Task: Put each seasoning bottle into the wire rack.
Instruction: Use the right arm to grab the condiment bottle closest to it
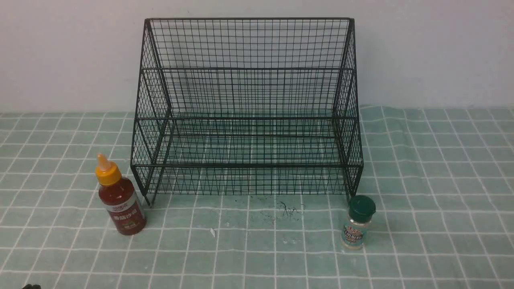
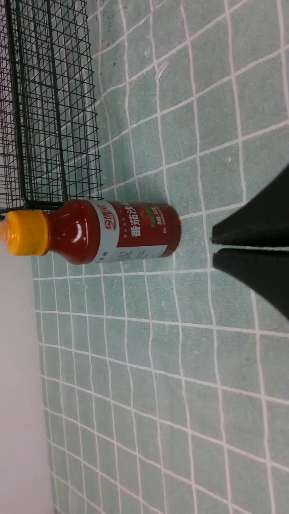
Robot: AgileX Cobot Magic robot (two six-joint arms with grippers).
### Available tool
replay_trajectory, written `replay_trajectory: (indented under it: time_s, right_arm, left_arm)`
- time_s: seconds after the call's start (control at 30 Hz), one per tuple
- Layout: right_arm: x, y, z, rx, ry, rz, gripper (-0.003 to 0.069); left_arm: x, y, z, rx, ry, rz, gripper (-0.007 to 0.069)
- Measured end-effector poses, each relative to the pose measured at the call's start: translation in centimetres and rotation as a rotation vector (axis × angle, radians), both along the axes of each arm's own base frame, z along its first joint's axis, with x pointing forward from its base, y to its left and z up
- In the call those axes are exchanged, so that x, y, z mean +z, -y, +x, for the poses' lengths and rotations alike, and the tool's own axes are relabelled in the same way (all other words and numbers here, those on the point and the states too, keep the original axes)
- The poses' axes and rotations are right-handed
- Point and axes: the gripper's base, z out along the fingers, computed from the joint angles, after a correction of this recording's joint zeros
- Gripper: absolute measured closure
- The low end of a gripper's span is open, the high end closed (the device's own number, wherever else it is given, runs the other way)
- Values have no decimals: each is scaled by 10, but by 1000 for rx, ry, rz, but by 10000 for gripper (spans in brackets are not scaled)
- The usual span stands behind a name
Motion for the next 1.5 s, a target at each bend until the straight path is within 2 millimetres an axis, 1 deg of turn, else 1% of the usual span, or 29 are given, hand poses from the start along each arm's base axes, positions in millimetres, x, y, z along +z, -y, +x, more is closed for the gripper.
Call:
replay_trajectory:
  time_s: [0.67, 0.7, 0.73, 0.77, 0.83, 0.87, 0.9, 0.97, 1.1, 1.23, 1.3, 1.33, 1.37, 1.4, 1.47, 1.5]
  right_arm:
    - [0, 0, 0, -1, 0, 4, 672]
    - [0, -1, 0, -1, 7, 52, 672]
    - [1, -1, 0, -1, 9, 60, 672]
    - [2, -3, 1, -2, 29, 190, 672]
    - [7, -5, 2, -5, 78, 344, 672]
    - [7, -5, 2, -4, 77, 355, 672]
    - [14, -5, 2, -8, 144, 480, 672]
    - [19, -4, 2, -15, 199, 597, 672]
    - [27, -1, 2, -30, 279, 725, 672]
    - [30, 1, 2, -37, 314, 756, 672]
    - [33, 3, 1, -44, 355, 807, 672]
    - [39, 2, 0, -30, 356, 823, 672]
    - [38, 2, 0, -28, 351, 823, 672]
    - [56, -2, -4, 27, 335, 786, 672]
    - [83, -8, -10, 92, 308, 689, 672]
    - [98, -10, -12, 118, 267, 633, 672]
  left_arm:
    - [0, 0, 0, 0, 0, 0, 631]
    - [0, 0, 0, 0, 0, 0, 631]
    - [0, 0, 0, 0, 0, 0, 631]
    - [0, 0, 0, 0, 0, 0, 631]
    - [0, 0, 0, 0, 0, 0, 631]
    - [0, 0, 0, 0, 0, 0, 631]
    - [0, 0, 0, 0, 0, 0, 631]
    - [0, 0, 0, 0, 0, 0, 631]
    - [0, 0, 0, 0, 0, 0, 631]
    - [0, 0, 0, 0, 0, 0, 631]
    - [0, 0, 0, 0, 0, 0, 631]
    - [0, 0, 0, 0, 0, 0, 631]
    - [0, 0, 0, 0, 0, 0, 631]
    - [0, 0, 0, 0, 0, 0, 631]
    - [0, 0, 0, 0, 0, 0, 631]
    - [0, 0, 0, 0, 0, 0, 631]
